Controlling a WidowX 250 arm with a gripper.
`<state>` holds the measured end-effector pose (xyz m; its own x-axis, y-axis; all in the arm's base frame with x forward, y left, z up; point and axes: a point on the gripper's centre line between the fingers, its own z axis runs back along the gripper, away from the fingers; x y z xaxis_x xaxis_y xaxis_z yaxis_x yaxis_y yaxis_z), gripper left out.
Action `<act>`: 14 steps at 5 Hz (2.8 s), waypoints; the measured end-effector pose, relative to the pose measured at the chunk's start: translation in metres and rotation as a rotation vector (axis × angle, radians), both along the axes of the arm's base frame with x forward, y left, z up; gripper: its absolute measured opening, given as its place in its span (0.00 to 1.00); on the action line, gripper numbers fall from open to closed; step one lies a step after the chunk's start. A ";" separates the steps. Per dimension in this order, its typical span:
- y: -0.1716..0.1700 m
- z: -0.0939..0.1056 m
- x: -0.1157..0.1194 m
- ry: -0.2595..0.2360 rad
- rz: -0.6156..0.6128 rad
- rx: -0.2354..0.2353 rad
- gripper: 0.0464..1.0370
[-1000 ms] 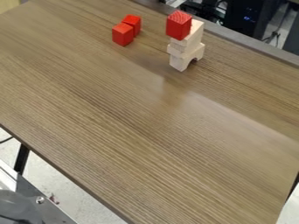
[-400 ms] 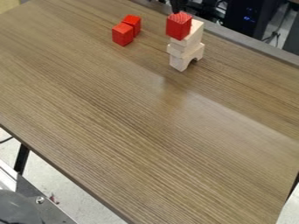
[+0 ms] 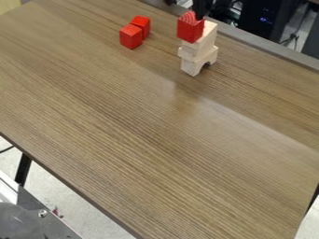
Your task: Put red cube on other red cubes
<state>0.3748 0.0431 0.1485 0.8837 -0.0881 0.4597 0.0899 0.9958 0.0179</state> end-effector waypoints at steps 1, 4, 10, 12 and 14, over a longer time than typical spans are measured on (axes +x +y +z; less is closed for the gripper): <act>-0.001 0.000 0.002 -0.008 0.004 0.008 0.96; 0.000 -0.021 0.007 0.037 0.012 0.000 0.96; 0.008 -0.024 0.029 -0.068 0.042 -0.043 0.55; 0.049 -0.030 0.046 -0.051 0.142 -0.031 0.55; 0.082 -0.060 0.057 0.016 0.234 -0.021 0.55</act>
<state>0.4314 0.1248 0.0885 0.8860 0.1296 0.4451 -0.1434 0.9897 -0.0028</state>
